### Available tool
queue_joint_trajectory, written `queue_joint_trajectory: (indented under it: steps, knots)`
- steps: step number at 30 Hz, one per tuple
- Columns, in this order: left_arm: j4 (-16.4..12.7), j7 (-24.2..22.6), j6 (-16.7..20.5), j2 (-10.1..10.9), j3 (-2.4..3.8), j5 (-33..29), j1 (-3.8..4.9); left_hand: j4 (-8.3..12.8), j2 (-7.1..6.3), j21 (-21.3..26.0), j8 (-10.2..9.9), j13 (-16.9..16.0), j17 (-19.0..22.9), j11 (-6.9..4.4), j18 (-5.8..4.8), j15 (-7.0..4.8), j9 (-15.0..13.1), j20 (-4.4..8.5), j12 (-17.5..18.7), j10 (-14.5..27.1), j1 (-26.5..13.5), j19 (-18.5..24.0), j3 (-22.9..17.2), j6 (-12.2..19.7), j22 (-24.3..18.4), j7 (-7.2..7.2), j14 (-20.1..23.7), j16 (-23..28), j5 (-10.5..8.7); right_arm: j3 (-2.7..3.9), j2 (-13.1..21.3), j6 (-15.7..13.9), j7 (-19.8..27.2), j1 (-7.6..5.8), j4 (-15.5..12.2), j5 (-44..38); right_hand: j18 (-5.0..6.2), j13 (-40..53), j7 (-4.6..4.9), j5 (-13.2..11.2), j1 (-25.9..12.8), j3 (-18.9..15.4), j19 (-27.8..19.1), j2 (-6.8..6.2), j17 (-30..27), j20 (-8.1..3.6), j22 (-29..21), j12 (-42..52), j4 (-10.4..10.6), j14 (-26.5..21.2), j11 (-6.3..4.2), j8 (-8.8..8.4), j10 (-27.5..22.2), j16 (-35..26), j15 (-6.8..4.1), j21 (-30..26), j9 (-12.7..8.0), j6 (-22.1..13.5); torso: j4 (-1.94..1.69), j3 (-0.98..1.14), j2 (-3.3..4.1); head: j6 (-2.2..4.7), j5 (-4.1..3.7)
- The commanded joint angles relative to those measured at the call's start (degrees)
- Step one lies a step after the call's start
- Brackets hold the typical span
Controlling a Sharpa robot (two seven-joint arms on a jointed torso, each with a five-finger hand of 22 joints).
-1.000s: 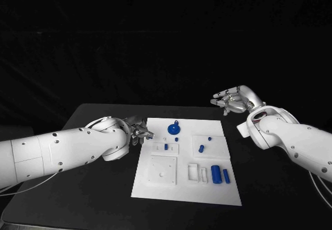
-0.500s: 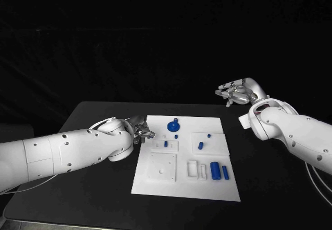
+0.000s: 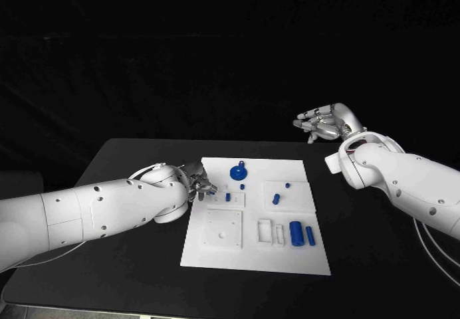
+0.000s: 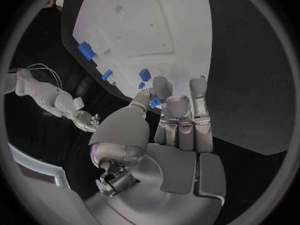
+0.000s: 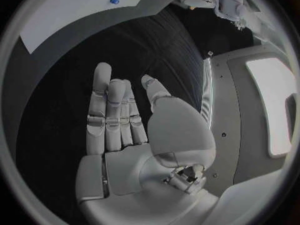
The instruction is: Assemble the parts on the task board
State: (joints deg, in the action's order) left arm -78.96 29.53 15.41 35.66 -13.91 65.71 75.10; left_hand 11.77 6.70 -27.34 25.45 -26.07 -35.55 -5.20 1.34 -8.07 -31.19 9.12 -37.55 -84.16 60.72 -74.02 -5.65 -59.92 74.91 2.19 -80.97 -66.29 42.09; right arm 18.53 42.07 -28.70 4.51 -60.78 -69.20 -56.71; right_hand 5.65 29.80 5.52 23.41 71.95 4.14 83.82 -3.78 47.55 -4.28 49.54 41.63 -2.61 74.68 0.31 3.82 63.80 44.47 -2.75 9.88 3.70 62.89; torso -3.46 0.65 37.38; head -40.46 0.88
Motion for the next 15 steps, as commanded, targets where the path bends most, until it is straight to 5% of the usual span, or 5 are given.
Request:
queue_joint_trajectory:
  steps: [1,15]
  knots:
    - [0.34,0.07,-3.15,-0.53,0.04,-0.58,-0.08,4.25,0.24,-0.16,0.30,0.07,0.00,-0.24,0.35,0.01,-0.06,-0.31,-0.29,-2.33,0.55,0.08,-4.26,-3.25,0.86,-3.24,-0.32,0.16,-0.09,0.03,-0.22,0.30,0.84,-0.05,0.05,0.25,0.61,-0.12,0.09,0.36,-0.23,0.23,2.10,-0.34,-0.09,0.30,-0.16,0.27,-0.19,-0.28,-0.04,-0.27,-0.06,-0.13,-0.18,-0.25,-0.10,0.00,-0.04,-0.04,0.03,-0.07,-0.12]
    - [1.79,-0.05,-4.89,-2.02,0.06,-0.40,-0.18,4.27,0.32,-0.26,0.50,0.06,-0.06,-0.22,0.29,-0.01,-0.10,-0.26,-0.20,-2.33,0.51,0.16,-4.38,-2.94,0.85,-3.20,-0.31,0.32,-0.11,0.03,-0.69,0.63,0.81,-0.11,0.27,0.26,0.60,-0.34,0.10,2.08,-0.27,0.56,2.08,-0.52,-0.17,0.28,-0.36,0.29,-0.16,-0.33,-0.07,-0.27,-0.13,-0.10,-0.19,-0.14,-0.10,-0.05,-0.16,-0.02,0.10,-0.15,-0.27]
